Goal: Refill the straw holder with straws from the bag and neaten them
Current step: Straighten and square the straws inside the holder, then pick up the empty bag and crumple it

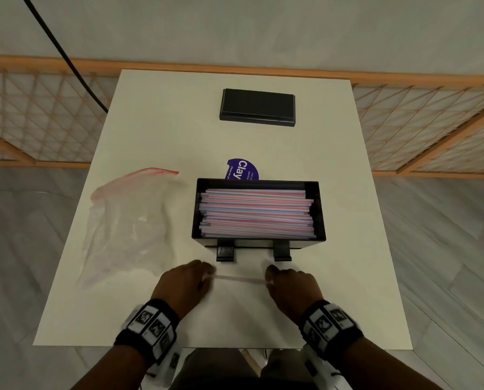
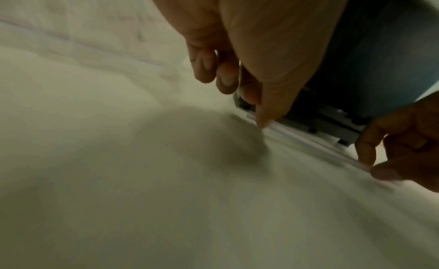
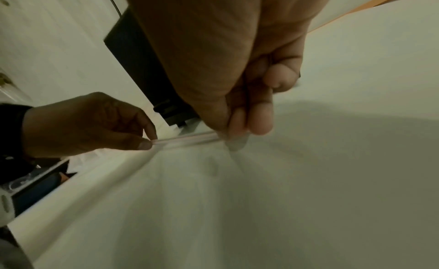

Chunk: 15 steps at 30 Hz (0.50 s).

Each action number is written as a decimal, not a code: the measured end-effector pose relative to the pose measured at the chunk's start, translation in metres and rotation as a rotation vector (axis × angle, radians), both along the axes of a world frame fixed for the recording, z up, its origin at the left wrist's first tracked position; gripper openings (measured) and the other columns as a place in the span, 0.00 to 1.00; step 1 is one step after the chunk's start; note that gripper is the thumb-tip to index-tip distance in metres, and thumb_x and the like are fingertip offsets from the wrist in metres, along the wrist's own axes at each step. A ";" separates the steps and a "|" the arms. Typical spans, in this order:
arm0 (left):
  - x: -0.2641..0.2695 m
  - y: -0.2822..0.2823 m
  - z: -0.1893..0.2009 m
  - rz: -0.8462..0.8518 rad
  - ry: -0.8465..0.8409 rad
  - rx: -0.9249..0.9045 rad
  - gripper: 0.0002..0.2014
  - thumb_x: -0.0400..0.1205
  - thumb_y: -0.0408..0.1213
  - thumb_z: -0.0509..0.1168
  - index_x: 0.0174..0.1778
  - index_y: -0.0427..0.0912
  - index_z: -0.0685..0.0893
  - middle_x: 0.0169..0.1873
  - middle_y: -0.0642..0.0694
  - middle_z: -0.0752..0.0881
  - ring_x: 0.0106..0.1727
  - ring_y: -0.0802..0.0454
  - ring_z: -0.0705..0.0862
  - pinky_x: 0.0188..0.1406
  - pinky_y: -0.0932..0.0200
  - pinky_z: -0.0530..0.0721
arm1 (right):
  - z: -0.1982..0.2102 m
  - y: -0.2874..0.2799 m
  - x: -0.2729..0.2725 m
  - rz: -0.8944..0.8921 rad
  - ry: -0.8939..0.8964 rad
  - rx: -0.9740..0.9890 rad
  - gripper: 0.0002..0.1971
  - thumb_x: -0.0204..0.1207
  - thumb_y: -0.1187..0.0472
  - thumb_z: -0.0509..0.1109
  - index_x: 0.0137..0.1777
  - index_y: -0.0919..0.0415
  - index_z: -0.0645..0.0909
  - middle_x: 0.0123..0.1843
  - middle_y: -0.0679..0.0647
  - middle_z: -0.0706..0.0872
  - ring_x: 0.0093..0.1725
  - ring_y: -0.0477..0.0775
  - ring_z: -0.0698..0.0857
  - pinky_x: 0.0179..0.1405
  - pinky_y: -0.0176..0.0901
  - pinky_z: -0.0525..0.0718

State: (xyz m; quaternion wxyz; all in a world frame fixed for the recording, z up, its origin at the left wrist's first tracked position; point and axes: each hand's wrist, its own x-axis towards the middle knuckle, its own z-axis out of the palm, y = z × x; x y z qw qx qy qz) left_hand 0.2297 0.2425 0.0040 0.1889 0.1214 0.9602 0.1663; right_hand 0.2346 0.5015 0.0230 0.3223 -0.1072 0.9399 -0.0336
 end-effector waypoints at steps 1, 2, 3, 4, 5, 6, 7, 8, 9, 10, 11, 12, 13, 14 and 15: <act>0.004 -0.004 0.009 -0.046 -0.010 0.017 0.11 0.81 0.48 0.65 0.57 0.56 0.88 0.46 0.56 0.90 0.40 0.49 0.92 0.36 0.54 0.89 | 0.011 0.004 0.004 0.002 -0.006 -0.010 0.13 0.88 0.53 0.56 0.68 0.54 0.74 0.50 0.53 0.91 0.43 0.60 0.89 0.39 0.46 0.81; 0.007 -0.008 0.020 -0.090 0.011 0.038 0.10 0.81 0.50 0.64 0.55 0.59 0.87 0.42 0.57 0.89 0.36 0.53 0.91 0.32 0.58 0.87 | 0.025 0.009 0.008 -0.001 0.008 -0.037 0.12 0.87 0.51 0.57 0.65 0.51 0.75 0.49 0.51 0.90 0.42 0.57 0.88 0.40 0.45 0.84; 0.010 -0.011 0.037 -0.117 0.040 0.067 0.09 0.81 0.51 0.63 0.52 0.61 0.86 0.38 0.59 0.88 0.31 0.58 0.88 0.29 0.63 0.84 | 0.041 0.016 0.012 -0.011 0.047 -0.081 0.11 0.86 0.49 0.58 0.62 0.48 0.77 0.47 0.49 0.90 0.40 0.54 0.88 0.39 0.42 0.84; 0.011 -0.012 0.057 -0.132 0.070 0.110 0.07 0.80 0.52 0.62 0.50 0.63 0.84 0.34 0.60 0.85 0.28 0.62 0.85 0.27 0.65 0.83 | 0.058 0.023 0.013 -0.028 0.115 -0.141 0.09 0.84 0.48 0.60 0.58 0.46 0.79 0.44 0.46 0.89 0.37 0.49 0.85 0.35 0.35 0.80; 0.011 -0.012 0.078 -0.140 0.108 0.166 0.06 0.81 0.52 0.62 0.49 0.63 0.84 0.32 0.61 0.83 0.27 0.64 0.82 0.27 0.66 0.82 | 0.078 0.029 0.013 -0.042 0.208 -0.198 0.07 0.81 0.47 0.63 0.54 0.44 0.81 0.41 0.43 0.88 0.34 0.45 0.81 0.31 0.29 0.72; 0.008 -0.012 0.094 -0.149 0.174 0.219 0.06 0.81 0.51 0.63 0.49 0.61 0.85 0.31 0.62 0.80 0.26 0.64 0.80 0.26 0.66 0.82 | 0.096 0.034 0.012 -0.049 0.309 -0.249 0.05 0.78 0.47 0.67 0.50 0.43 0.82 0.39 0.41 0.85 0.32 0.42 0.77 0.30 0.28 0.68; 0.002 -0.010 0.112 -0.153 0.232 0.249 0.06 0.81 0.51 0.65 0.49 0.60 0.86 0.29 0.63 0.76 0.26 0.65 0.78 0.26 0.67 0.80 | 0.112 0.039 0.008 -0.049 0.403 -0.303 0.03 0.76 0.48 0.71 0.48 0.43 0.83 0.38 0.40 0.83 0.32 0.42 0.77 0.31 0.30 0.70; -0.007 -0.007 0.126 -0.145 0.294 0.259 0.07 0.80 0.51 0.65 0.50 0.59 0.86 0.28 0.64 0.72 0.26 0.65 0.75 0.26 0.68 0.78 | 0.122 0.044 0.003 -0.043 0.480 -0.351 0.04 0.75 0.50 0.73 0.48 0.44 0.83 0.40 0.40 0.83 0.35 0.43 0.78 0.32 0.34 0.75; -0.019 -0.005 0.136 -0.124 0.354 0.256 0.08 0.80 0.51 0.66 0.51 0.58 0.87 0.28 0.64 0.70 0.27 0.66 0.72 0.26 0.69 0.75 | 0.128 0.047 -0.005 -0.039 0.544 -0.389 0.05 0.75 0.52 0.75 0.48 0.46 0.83 0.42 0.42 0.83 0.37 0.46 0.79 0.34 0.39 0.79; -0.031 -0.003 0.140 -0.096 0.393 0.252 0.08 0.79 0.50 0.66 0.52 0.58 0.87 0.28 0.63 0.70 0.28 0.65 0.71 0.27 0.70 0.73 | 0.132 0.048 -0.016 -0.048 0.593 -0.414 0.05 0.74 0.54 0.75 0.49 0.49 0.84 0.43 0.45 0.82 0.39 0.48 0.80 0.35 0.43 0.80; -0.045 0.000 0.144 -0.063 0.402 0.244 0.08 0.79 0.49 0.67 0.52 0.57 0.87 0.28 0.61 0.72 0.28 0.64 0.72 0.28 0.71 0.71 | 0.133 0.048 -0.028 -0.069 0.632 -0.425 0.06 0.74 0.55 0.75 0.49 0.51 0.84 0.44 0.46 0.81 0.41 0.51 0.80 0.36 0.46 0.81; -0.057 0.002 0.144 -0.035 0.407 0.244 0.07 0.79 0.48 0.68 0.51 0.56 0.87 0.28 0.59 0.74 0.29 0.62 0.74 0.30 0.73 0.68 | 0.130 0.048 -0.040 -0.096 0.655 -0.427 0.06 0.74 0.56 0.75 0.50 0.52 0.84 0.44 0.47 0.80 0.41 0.53 0.80 0.37 0.49 0.81; -0.069 0.004 0.141 -0.011 0.411 0.252 0.07 0.79 0.47 0.68 0.50 0.54 0.88 0.27 0.59 0.74 0.29 0.59 0.76 0.31 0.75 0.67 | 0.126 0.046 -0.052 -0.123 0.663 -0.420 0.07 0.74 0.57 0.76 0.50 0.53 0.84 0.44 0.49 0.81 0.42 0.55 0.81 0.38 0.51 0.82; -0.078 0.005 0.136 0.016 0.408 0.259 0.06 0.79 0.45 0.69 0.49 0.52 0.89 0.26 0.59 0.74 0.29 0.58 0.76 0.32 0.75 0.67 | 0.118 0.045 -0.062 -0.139 0.656 -0.411 0.08 0.73 0.57 0.77 0.50 0.53 0.85 0.45 0.52 0.83 0.43 0.57 0.83 0.39 0.52 0.83; -0.086 0.007 0.132 0.047 0.379 0.257 0.05 0.79 0.43 0.71 0.49 0.51 0.89 0.24 0.60 0.73 0.29 0.57 0.76 0.33 0.72 0.71 | 0.110 0.043 -0.070 -0.144 0.638 -0.402 0.08 0.72 0.58 0.78 0.50 0.54 0.85 0.45 0.54 0.85 0.44 0.59 0.84 0.40 0.53 0.84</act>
